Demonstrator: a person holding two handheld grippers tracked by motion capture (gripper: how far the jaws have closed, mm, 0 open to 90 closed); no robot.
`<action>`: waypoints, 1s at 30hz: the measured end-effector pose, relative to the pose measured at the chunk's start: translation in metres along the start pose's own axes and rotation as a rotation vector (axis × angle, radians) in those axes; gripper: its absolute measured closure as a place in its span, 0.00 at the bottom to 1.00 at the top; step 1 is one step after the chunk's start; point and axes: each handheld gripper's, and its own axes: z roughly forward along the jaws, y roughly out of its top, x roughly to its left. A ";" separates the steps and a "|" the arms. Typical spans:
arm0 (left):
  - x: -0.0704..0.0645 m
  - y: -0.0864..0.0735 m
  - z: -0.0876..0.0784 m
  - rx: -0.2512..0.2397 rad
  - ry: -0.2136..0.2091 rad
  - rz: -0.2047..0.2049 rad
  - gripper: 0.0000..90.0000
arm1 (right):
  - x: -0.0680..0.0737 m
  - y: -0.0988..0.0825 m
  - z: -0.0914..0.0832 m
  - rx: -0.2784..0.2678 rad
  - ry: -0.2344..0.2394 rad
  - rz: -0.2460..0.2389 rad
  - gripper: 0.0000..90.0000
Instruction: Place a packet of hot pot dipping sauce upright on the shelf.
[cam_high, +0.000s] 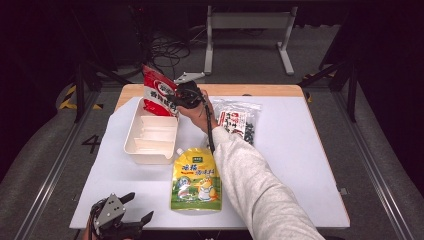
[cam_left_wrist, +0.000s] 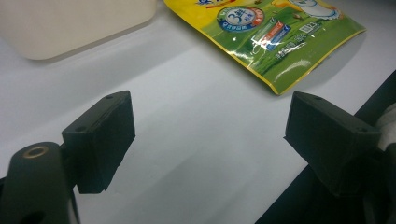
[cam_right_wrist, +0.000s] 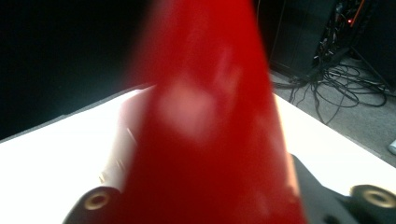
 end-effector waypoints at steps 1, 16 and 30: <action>-0.001 0.001 0.001 0.001 -0.002 0.004 0.18 | 0.000 0.000 -0.001 -0.005 -0.006 0.008 0.74; 0.001 0.005 0.006 0.004 -0.009 0.023 0.18 | -0.007 -0.001 -0.037 -0.020 -0.012 0.042 0.50; 0.001 0.017 0.020 0.010 -0.035 0.051 0.18 | -0.013 -0.021 -0.097 -0.038 -0.032 0.013 0.47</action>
